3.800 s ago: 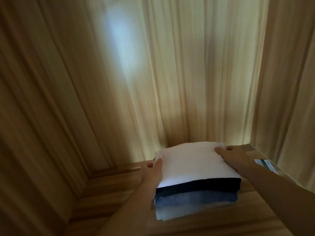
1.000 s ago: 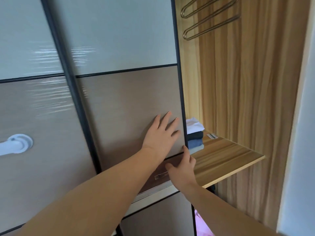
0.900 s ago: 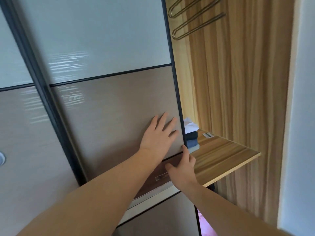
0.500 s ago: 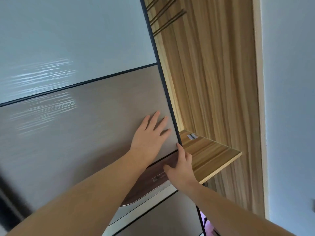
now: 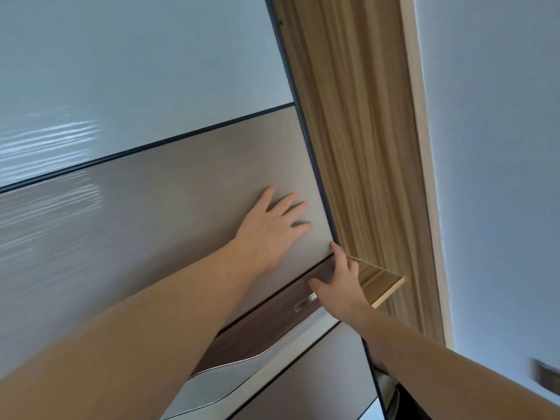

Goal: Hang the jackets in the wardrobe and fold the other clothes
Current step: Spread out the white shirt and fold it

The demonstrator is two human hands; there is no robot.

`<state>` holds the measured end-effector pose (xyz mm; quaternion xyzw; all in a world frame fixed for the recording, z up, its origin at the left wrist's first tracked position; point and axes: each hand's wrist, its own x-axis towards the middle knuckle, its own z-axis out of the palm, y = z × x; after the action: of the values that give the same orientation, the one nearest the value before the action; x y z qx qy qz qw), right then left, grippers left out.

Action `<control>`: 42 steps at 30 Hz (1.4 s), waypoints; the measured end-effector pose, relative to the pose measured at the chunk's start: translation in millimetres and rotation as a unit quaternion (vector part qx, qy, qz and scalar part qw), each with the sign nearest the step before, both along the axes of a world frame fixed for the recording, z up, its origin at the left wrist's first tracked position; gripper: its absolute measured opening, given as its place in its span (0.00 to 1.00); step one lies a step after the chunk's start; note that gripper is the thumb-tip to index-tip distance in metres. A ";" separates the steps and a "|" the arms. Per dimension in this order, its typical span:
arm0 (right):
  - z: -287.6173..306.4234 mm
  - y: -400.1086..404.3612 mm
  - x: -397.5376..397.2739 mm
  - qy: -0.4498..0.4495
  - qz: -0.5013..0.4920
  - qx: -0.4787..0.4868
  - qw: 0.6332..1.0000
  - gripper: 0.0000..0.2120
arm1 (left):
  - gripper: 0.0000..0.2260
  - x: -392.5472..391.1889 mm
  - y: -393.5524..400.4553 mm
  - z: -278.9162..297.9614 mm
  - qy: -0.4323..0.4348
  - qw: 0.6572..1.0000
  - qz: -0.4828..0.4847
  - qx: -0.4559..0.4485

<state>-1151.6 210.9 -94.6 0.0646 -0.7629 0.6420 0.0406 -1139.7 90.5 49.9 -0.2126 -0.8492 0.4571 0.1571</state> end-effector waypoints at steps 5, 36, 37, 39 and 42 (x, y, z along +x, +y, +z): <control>-2.5 13.9 -21.1 -0.020 -0.039 -0.027 0.999 0.44 | 0.38 -28.0 17.2 5.6 0.004 0.999 -0.039 -0.002; -6.2 54.4 -98.8 -0.141 -0.111 -0.191 0.965 0.41 | 0.37 -99.5 105.4 5.9 0.003 1.000 -0.027 -0.004; -4.6 56.2 -98.4 -0.143 -0.109 -0.196 0.964 0.42 | 0.34 -98.1 107.1 3.0 0.009 1.000 -0.025 -0.002; -2.6 60.0 -99.2 -0.148 -0.102 -0.206 0.962 0.43 | 0.29 -93.8 106.9 -3.8 0.024 0.999 -0.016 0.016; -1.9 65.9 -104.4 -0.145 -0.093 -0.215 0.961 0.44 | 0.26 -85.5 98.6 -14.0 0.036 0.998 -0.006 0.046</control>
<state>-1256.0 276.7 -96.5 -0.1105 -0.6070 0.7869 0.0019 -1225.3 189.1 36.0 -0.1941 -0.8616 0.4242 0.1998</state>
